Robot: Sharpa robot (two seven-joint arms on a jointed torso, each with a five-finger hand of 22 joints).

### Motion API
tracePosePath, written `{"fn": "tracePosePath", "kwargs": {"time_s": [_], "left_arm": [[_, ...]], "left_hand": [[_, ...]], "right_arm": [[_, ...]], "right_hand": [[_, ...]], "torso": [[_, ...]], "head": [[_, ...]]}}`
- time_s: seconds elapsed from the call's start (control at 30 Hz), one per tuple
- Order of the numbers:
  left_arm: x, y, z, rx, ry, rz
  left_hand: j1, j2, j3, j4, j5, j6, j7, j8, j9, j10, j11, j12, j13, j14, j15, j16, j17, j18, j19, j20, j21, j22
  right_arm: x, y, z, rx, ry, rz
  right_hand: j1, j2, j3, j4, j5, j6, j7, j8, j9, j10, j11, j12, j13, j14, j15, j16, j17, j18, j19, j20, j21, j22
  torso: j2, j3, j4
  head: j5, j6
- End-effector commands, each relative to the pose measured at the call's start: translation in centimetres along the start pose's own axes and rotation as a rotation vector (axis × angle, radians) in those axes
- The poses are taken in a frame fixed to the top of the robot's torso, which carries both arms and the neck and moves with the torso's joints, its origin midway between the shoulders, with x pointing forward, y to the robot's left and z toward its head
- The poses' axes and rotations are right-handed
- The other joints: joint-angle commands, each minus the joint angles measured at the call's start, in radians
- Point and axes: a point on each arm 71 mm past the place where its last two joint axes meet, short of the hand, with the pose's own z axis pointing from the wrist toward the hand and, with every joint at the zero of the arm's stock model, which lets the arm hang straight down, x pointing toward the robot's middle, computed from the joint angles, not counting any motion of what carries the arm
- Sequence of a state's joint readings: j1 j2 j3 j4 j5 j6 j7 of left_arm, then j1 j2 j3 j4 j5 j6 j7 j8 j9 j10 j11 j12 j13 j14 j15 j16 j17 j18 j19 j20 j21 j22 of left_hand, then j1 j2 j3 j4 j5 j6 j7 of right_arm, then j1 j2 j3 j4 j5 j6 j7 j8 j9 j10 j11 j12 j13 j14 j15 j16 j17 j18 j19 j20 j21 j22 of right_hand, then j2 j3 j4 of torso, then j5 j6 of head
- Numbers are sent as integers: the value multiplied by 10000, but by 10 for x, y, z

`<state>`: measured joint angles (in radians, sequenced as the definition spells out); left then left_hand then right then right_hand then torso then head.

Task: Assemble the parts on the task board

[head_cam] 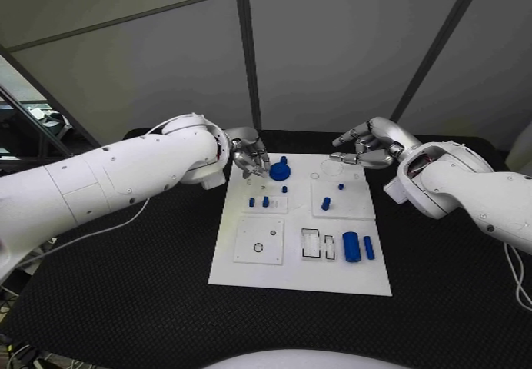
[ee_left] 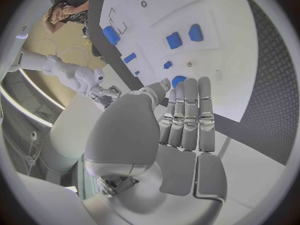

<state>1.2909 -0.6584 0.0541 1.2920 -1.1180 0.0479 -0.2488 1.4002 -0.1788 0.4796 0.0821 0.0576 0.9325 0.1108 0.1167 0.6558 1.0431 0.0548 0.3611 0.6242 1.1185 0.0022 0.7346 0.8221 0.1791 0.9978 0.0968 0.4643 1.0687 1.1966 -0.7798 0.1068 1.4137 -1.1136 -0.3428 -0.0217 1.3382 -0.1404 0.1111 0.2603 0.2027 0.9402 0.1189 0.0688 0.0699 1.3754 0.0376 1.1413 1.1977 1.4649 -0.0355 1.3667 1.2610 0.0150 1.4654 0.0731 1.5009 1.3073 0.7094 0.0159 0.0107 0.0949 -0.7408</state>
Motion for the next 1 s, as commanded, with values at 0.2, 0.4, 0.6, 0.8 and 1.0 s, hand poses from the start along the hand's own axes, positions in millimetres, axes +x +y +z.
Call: {"fn": "tracePosePath", "kwargs": {"time_s": [0.2, 0.4, 0.6, 0.8, 1.0], "left_arm": [[15, -21, 3, 3377, -2499, 932], [33, -24, 12, 3440, -2098, 2220], [45, -24, 21, 3111, -1544, 3005], [53, -23, 28, 2769, -979, 3555], [59, -22, 32, 2523, -584, 3798]], "left_hand": [[54, -279, -123, -233, -20, 159, 21, -441, -1231, -112, 383, -1233, -1781, 71, 231, -634, -762, -64, 49, 255, -449, -302], [-78, -411, -398, -146, 25, 373, 29, -479, -1918, 105, 348, -1569, -2668, 826, 146, -88, -758, 28, 683, 278, -355, -322], [-163, -466, -733, -43, -92, 546, 89, -447, -2308, 59, 327, -1761, -3156, 1177, 81, 696, -360, 23, 978, 227, -249, -238], [-49, -384, -935, -41, -89, 674, 126, -437, -2603, 119, 288, -1836, -3484, 1772, 16, 2138, 765, 22, 1223, 155, -43, -49], [20, -323, -1044, -39, -91, 775, 173, -425, -2817, 147, 286, -1890, -3716, 1941, 13, 2770, 1212, 5, 1312, 132, 114, 132]], "right_arm": [[-1, 4, 0, -230, -143, 50], [0, 5, 0, -268, -146, 63], [0, 5, 1, -282, -139, 70], [1, 6, 1, -292, -131, 76], [1, 7, 1, -305, -119, 82]], "right_hand": [[-51, 26, 6, -59, 6, 72, -1, -21, -8, -84, -43, -105, -42, 397, -78, -58, -37, 103, 488, -53, -66, 1734], [-43, 26, 9, -69, 8, 84, -4, -17, -6, -130, -44, -194, -118, 385, -79, -91, -82, 117, 455, -53, -112, 1682], [-36, 27, 13, -78, 10, 94, -5, -14, -5, -186, -46, -300, -206, 377, -80, -113, -109, 128, 431, -54, -145, 1644], [-35, 28, 14, -80, 10, 98, -6, -13, -4, -205, -47, -335, -235, 373, -79, -123, -122, 131, 425, -54, -154, 1634], [-33, 28, 16, -83, 11, 101, -5, -13, -4, -223, -48, -366, -261, 370, -80, -132, -132, 132, 421, -54, -159, 1628]], "torso": [[12, -9, -17], [15, -9, -12], [12, 1, -24], [10, -2, -20], [6, -9, -4]], "head": [[-210, 191], [-264, 254], [-283, 265], [-322, 249], [-339, 219]]}}
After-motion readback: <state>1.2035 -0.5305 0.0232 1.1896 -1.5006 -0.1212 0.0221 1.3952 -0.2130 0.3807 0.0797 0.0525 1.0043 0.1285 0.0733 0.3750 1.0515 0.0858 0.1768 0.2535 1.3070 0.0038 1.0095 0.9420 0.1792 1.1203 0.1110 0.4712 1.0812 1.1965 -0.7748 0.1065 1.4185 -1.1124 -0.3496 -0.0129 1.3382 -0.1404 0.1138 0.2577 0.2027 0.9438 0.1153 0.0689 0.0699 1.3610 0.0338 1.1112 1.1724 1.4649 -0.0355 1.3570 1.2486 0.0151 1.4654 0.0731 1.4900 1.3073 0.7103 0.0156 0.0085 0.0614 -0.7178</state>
